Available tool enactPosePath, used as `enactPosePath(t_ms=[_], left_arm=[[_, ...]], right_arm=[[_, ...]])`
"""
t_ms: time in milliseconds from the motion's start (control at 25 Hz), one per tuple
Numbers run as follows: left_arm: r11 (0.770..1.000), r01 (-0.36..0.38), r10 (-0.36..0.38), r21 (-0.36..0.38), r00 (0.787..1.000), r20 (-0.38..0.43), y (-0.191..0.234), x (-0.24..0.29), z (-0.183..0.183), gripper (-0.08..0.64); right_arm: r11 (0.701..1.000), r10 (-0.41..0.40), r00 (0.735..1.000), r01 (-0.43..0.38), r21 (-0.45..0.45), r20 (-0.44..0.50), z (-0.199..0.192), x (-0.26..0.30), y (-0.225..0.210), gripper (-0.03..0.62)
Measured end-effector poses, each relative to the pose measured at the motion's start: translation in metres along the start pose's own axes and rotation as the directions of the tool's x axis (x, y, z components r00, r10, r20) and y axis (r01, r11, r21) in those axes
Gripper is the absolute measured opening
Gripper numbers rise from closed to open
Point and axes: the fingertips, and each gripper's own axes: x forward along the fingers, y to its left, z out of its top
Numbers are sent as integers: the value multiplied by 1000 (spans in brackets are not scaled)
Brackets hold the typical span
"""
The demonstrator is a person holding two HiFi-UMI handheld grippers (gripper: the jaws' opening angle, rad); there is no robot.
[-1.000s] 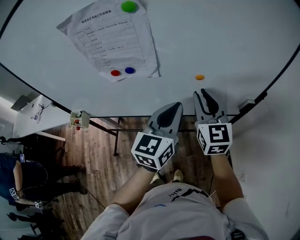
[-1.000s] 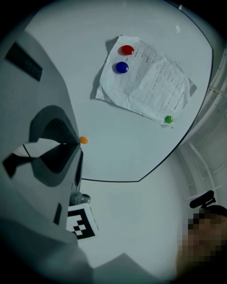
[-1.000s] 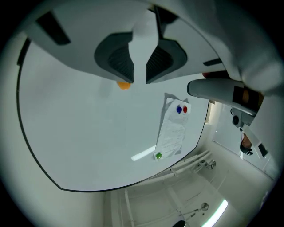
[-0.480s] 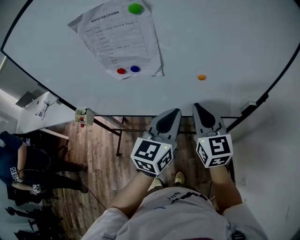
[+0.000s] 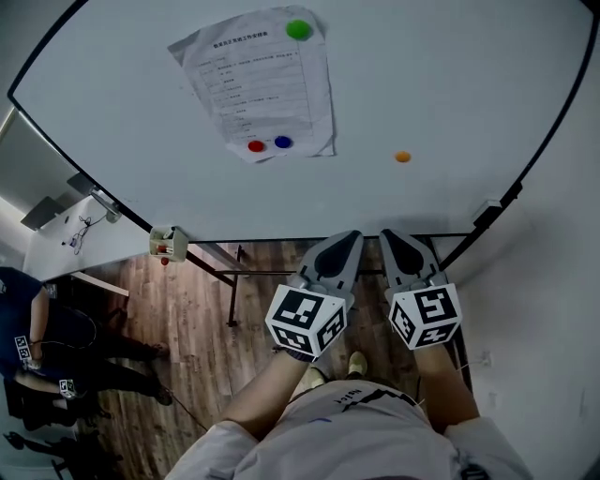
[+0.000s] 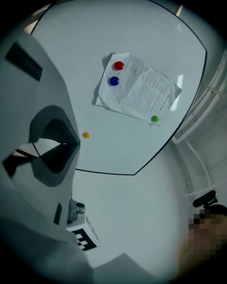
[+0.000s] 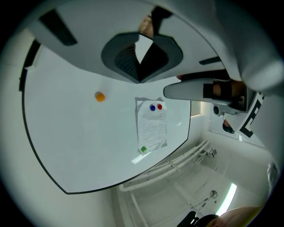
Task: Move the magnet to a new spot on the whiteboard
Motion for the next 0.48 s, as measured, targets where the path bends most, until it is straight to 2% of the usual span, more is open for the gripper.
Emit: enactPosePath(t_ms=[160,480], left_arm=[[1000,14,-14,1,1000,-2,0,-15,2,12],[1000,19,-19,-3,1000,11,0,-34,7,12]], right_arm=[[1000,4,1000,-4,22,3,0,-5,17,14],[1000,12,1000,-12,8,18,7,-13,39,14]])
